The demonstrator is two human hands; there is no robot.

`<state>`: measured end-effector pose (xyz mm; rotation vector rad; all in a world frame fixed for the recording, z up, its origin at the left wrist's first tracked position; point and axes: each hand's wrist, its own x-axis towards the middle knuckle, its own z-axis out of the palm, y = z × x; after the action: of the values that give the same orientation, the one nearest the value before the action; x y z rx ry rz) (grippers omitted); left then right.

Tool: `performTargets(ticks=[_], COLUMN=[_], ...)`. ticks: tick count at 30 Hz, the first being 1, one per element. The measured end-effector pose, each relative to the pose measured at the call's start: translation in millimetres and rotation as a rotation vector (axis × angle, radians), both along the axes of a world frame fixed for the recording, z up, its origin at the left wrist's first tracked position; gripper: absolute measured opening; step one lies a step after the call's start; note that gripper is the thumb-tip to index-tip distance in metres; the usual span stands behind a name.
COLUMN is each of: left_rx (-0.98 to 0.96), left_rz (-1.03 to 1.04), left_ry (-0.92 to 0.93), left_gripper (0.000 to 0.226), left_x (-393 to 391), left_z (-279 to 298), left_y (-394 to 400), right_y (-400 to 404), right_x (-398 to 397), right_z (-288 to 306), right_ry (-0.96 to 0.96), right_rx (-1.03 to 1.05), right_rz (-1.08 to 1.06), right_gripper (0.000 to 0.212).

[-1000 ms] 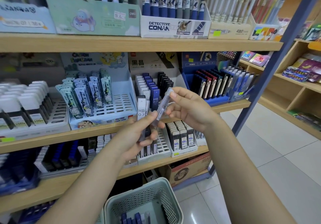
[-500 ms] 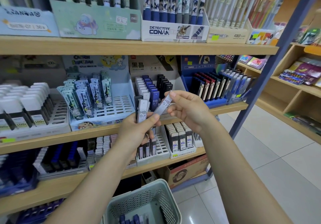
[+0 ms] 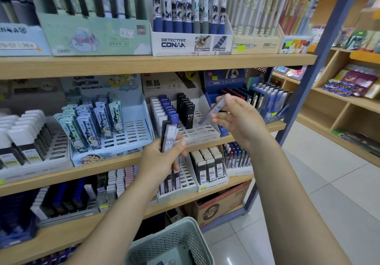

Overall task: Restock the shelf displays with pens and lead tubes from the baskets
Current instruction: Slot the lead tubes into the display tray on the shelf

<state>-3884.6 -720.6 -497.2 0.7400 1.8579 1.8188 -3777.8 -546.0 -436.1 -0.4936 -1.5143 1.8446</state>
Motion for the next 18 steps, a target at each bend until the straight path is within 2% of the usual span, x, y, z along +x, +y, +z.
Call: performTargets(ticks=[2,7,14,18], left_rx=[0.004,0.012,0.056,0.067], left_rz=[0.035,0.102,0.131,0.126], left_ry=[-0.018,-0.048,-0.096,-0.122], left_gripper=[0.014,0.009,0.012,0.014], left_x=[-3.0,-11.2,-20.9,-24.0], left_z=[-0.8,0.6,8.3,7.9], left_y=[2.7,3.6,-4.2,-7.4], right_y=[2.3,-6.2,-4.6,1.3], right_x=[-2.2,-21.6,-69.6,-87.8], right_z=[1.1,6.7,21.9,19.4], right_ry=[0.014,0.003,0.032,-0.043], right_rx=[0.042,0.137,0.151,0.176], right_rz=[-0.026,0.116,0.094,0.085], right_gripper=[0.022,0.029,0.021,0.013])
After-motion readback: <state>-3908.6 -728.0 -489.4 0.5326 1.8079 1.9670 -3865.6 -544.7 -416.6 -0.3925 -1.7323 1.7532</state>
